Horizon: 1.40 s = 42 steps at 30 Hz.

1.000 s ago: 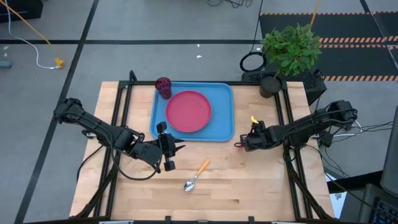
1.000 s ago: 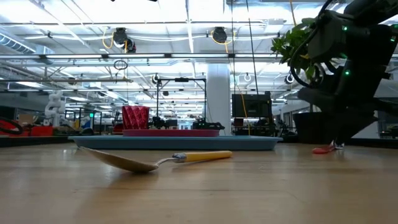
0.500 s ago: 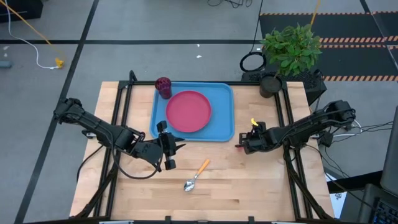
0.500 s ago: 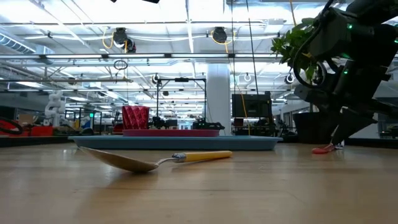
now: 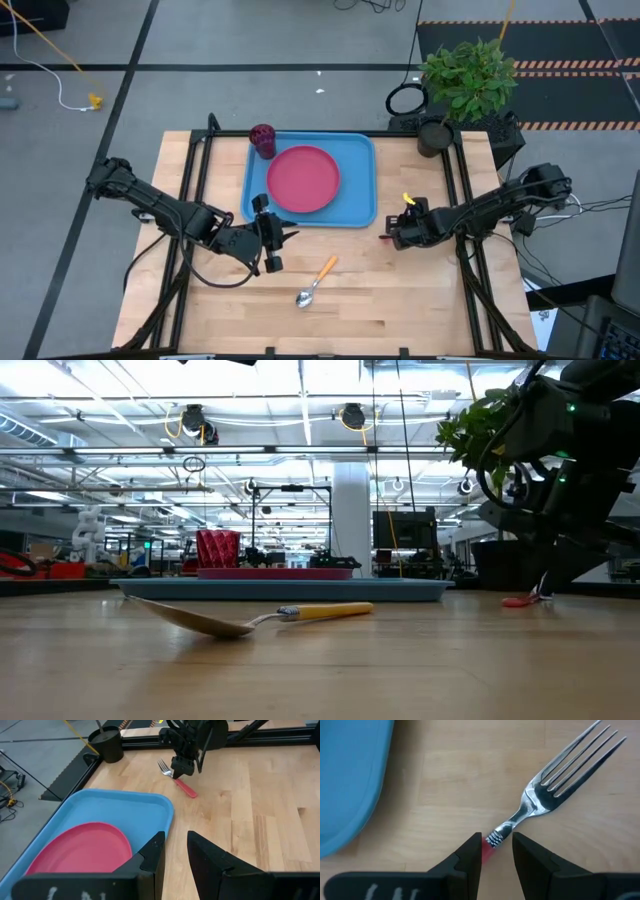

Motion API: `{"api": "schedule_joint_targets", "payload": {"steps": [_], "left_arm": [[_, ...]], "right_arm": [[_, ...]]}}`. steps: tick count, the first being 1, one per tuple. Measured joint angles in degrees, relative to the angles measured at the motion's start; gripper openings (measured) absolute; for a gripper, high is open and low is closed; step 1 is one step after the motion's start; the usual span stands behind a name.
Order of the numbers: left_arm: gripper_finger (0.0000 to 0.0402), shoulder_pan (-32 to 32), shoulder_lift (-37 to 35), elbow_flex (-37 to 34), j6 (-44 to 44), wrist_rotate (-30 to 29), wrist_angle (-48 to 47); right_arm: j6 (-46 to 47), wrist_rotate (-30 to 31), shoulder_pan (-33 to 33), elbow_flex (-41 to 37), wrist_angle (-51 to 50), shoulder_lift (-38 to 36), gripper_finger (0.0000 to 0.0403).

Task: Pick and place plate/cup/fork/spoon on tray
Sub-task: Put the pink fork on the blue tray to the right of the pink plate

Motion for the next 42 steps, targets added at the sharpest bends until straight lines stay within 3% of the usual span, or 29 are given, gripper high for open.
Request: {"api": "schedule_joint_targets", "payload": {"steps": [6,13,23,32,42], "left_arm": [[0.0085,0.0,0.0,0.0,-0.3,0.0,0.0],[0.0086,0.0,0.0,0.0,-0.3,0.0,0.0],[0.0085,0.0,0.0,0.0,-0.3,0.0,0.0],[0.0086,0.0,0.0,0.0,0.1,0.0,0.7],[0.0085,0.0,0.0,0.0,2.8,0.0,2.9]], "right_arm": [[-0.7,0.9,0.0,-2.2,1.8,-0.1,0.0102],[-12.4,1.8,-0.8,-2.9,6.2,-0.2,0.0102],[-23.9,-6.0,-2.6,-2.9,6.7,-5.4,0.0102],[-18.7,-7.6,-2.7,-3.0,5.1,-10.9,0.0102],[-9.0,-8.2,-1.6,-2.9,4.7,-6.7,0.0102]]}}
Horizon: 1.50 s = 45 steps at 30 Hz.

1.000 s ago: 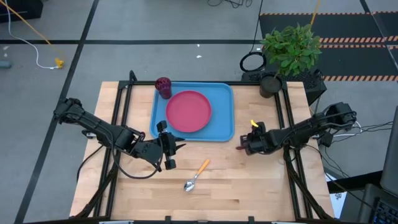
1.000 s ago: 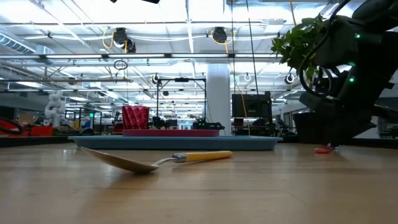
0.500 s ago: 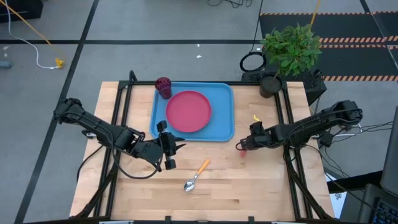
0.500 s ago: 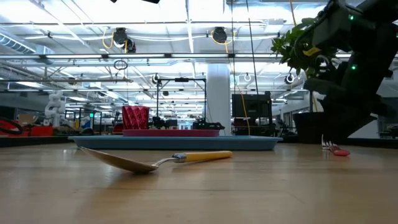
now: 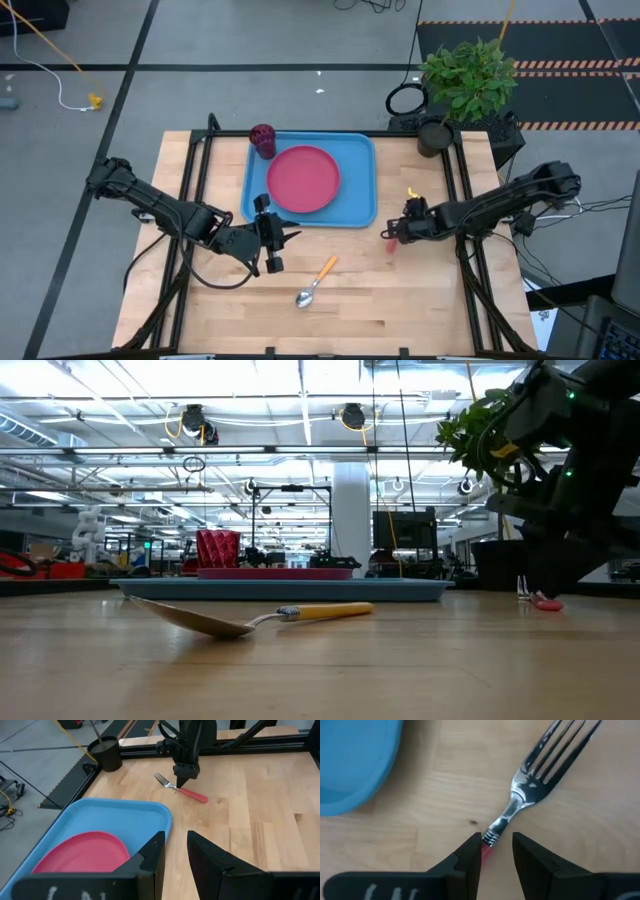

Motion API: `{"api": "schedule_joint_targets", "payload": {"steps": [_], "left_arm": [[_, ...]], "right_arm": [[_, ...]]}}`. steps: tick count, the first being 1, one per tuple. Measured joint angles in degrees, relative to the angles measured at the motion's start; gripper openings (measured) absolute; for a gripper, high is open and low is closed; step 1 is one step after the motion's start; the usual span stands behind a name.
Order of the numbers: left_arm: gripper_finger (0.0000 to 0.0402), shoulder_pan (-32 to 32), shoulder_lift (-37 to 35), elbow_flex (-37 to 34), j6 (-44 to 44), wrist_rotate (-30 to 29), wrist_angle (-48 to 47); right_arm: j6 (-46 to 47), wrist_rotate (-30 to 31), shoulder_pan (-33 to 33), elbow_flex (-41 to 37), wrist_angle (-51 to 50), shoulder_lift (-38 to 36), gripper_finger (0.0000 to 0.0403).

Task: Pick and place plate/cup/fork/spoon on tray
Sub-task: Put the pink fork on the blue tray to the right of the pink plate

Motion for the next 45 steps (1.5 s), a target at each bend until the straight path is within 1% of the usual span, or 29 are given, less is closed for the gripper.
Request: {"api": "schedule_joint_targets", "payload": {"steps": [6,9,14,19,23,30,32,39,45], "left_arm": [[0.0086,0.0,0.0,0.0,0.3,0.0,0.0],[0.0086,0.0,0.0,0.0,0.5,0.0,0.1],[0.0086,0.0,0.0,0.0,0.5,0.0,0.1],[0.0085,0.0,0.0,0.0,0.4,0.0,0.1],[0.0085,0.0,0.0,0.0,0.3,0.0,0.1],[0.0085,0.0,0.0,0.0,0.7,-0.5,0.1],[0.0086,0.0,0.0,0.0,1.0,-0.5,0.1],[0.0085,0.0,0.0,0.0,1.8,-0.6,0.1],[0.0086,1.0,0.0,0.0,4.3,-1.0,0.3]], "right_arm": [[0.2,0.0,0.0,0.1,1.6,2.4,0.0102],[-1.0,-0.7,-0.5,0.1,0.9,2.4,0.0102],[-5.6,-2.9,-1.6,0.2,-0.8,2.3,0.0102],[-6.5,-4.4,-2.1,0.2,-3.5,2.3,0.0101],[-7.8,-4.4,-2.1,0.2,-4.7,2.3,0.0086],[-9.5,-4.5,-2.1,0.1,-5.1,2.3,0.0033],[-9.7,-4.4,-2.1,0.1,-5.0,2.3,0.0024],[-10.4,-2.9,-2.0,0.0,-4.1,1.7,0.0023],[-12.9,-0.5,-2.0,-0.3,1.1,-1.3,0.0022]]}}
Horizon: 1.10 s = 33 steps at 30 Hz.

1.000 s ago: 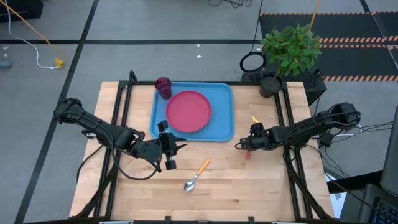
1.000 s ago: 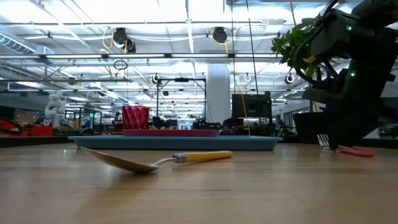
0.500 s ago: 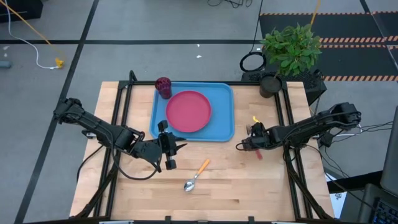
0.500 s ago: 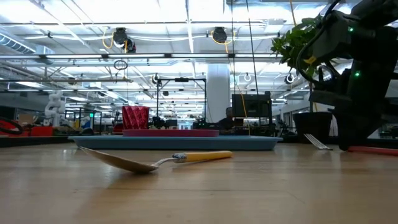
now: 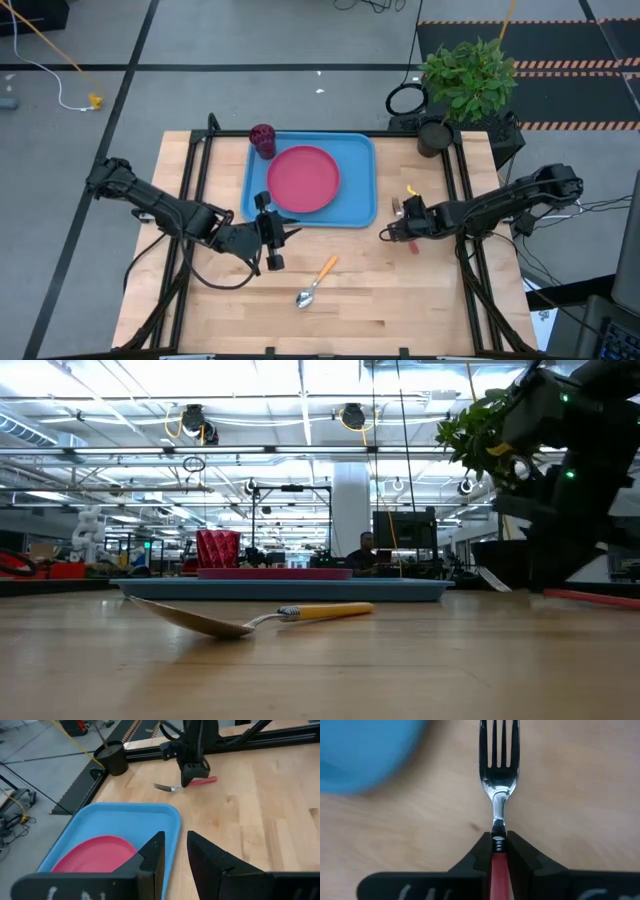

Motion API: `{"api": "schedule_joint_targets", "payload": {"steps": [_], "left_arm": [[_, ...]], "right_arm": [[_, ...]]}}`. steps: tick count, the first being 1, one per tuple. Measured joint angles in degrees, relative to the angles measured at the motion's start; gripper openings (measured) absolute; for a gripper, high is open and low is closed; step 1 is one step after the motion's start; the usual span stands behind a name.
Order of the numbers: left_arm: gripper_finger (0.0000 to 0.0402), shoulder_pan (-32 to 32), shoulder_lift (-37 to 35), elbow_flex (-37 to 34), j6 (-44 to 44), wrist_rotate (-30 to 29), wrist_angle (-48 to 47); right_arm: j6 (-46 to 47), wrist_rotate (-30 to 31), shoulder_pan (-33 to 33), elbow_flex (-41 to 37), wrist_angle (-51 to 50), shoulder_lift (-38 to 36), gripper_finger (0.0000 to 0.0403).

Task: Pick and place plate/cup/fork/spoon on tray
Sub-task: Put the pink fork on the blue tray to the right of the pink plate

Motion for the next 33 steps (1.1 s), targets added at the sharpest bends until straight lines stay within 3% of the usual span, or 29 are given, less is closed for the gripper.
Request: {"api": "schedule_joint_targets", "payload": {"steps": [10,20,27,33], "left_arm": [[0.0086,3.1,0.0,0.0,-0.6,-0.1,0.4],[0.0085,2.8,0.0,0.0,-3.0,0.0,-0.2],[0.0086,2.0,0.0,0.0,-1.1,0.1,-0.3],[0.0085,2.3,0.0,0.0,1.7,0.1,-0.2]], "right_arm": [[-4.9,5.0,-0.6,0.1,12.0,-1.7,0.0021],[-17.6,13.9,-4.7,0.2,36.7,-1.7,0.0021],[-25.4,14.1,-11.3,0.3,50.9,-1.8,0.0021],[-26.4,11.4,-17.6,0.3,54.2,-1.6,0.0021]]}}
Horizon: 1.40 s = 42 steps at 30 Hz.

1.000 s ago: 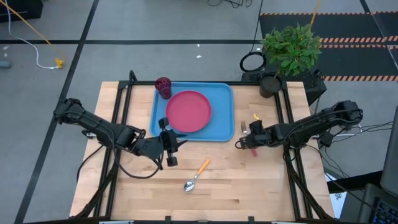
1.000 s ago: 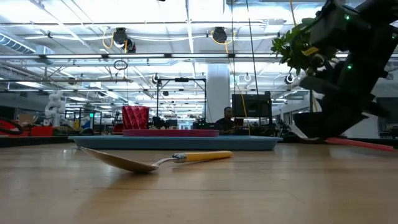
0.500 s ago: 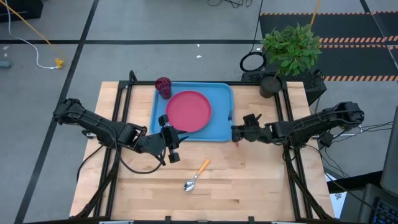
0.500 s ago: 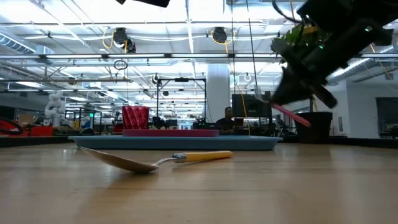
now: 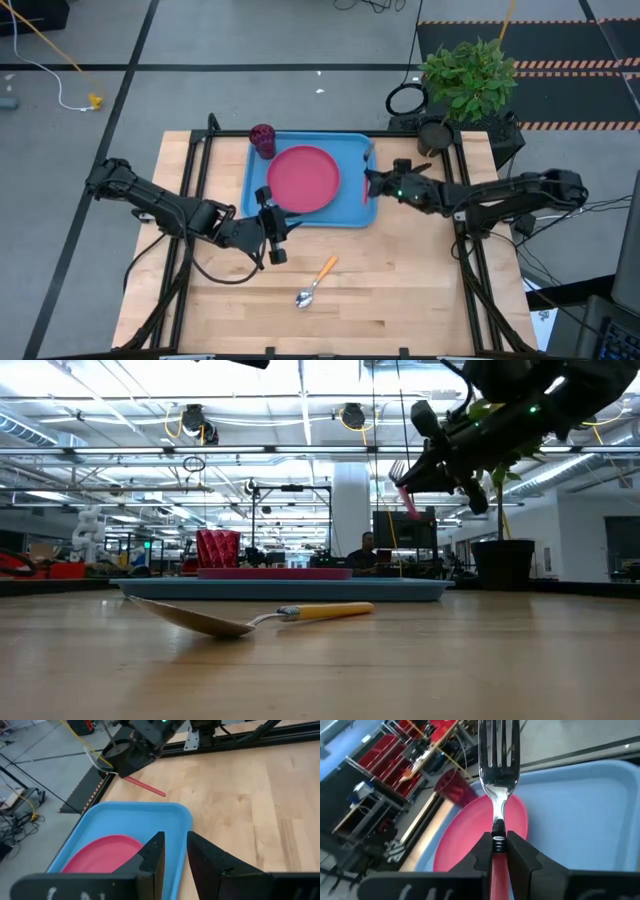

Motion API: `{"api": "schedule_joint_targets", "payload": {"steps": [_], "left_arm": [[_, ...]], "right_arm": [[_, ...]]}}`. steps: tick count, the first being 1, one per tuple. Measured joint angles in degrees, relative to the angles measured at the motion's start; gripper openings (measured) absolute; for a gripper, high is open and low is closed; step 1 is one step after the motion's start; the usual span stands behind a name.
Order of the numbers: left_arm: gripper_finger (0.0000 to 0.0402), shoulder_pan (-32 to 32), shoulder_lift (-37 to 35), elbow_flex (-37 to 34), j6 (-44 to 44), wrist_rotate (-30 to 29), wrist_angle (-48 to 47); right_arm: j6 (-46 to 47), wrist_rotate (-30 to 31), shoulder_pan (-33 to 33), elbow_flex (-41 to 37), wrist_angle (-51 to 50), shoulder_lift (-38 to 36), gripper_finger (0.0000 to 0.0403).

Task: Pick and place plate/cup/fork/spoon on tray
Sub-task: Put the pink fork on the blue tray to the right of the pink plate

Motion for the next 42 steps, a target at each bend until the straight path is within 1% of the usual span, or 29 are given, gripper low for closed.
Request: {"api": "schedule_joint_targets", "payload": {"steps": [3,6,8,12,15,19,25,32,39,42], "left_arm": [[0.0086,0.6,0.0,0.0,0.8,0.0,0.0],[0.0085,1.5,0.0,0.0,1.4,0.0,0.0],[0.0085,2.0,0.0,0.0,2.2,0.0,0.0],[0.0086,2.8,0.0,0.0,3.8,0.0,0.0],[0.0086,3.3,0.0,0.0,5.0,0.0,0.0],[0.0086,3.3,0.0,0.0,5.9,0.0,-0.1],[0.0085,3.3,0.0,0.0,5.8,1.5,-0.5],[0.0086,3.3,0.0,0.0,5.3,2.2,-1.4],[0.0086,3.3,0.0,0.0,5.2,2.2,-1.8],[0.0085,3.3,0.0,0.0,5.1,2.2,-1.8]], "right_arm": [[-0.2,-1.8,-3.3,0.6,0.1,0.3,0.0021],[-0.2,-3.2,-5.0,2.2,-0.2,2.1,0.0021],[0.0,-3.7,-5.7,4.3,-1.0,4.2,0.0021],[0.2,-4.0,-6.7,10.1,-6.3,9.4,0.0021],[1.0,-5.8,-7.6,14.3,-10.7,13.5,0.0021],[2.7,-6.5,-8.4,17.7,-14.1,18.1,0.0021],[8.3,-6.6,-9.8,18.7,-13.6,23.9,0.0021],[10.7,-10.3,-10.7,19.1,-13.4,29.0,0.0021],[12.0,-11.1,-11.0,19.2,-13.9,29.5,0.0022],[12.2,-12.6,-11.0,19.2,-14.9,29.6,0.0022]]}}
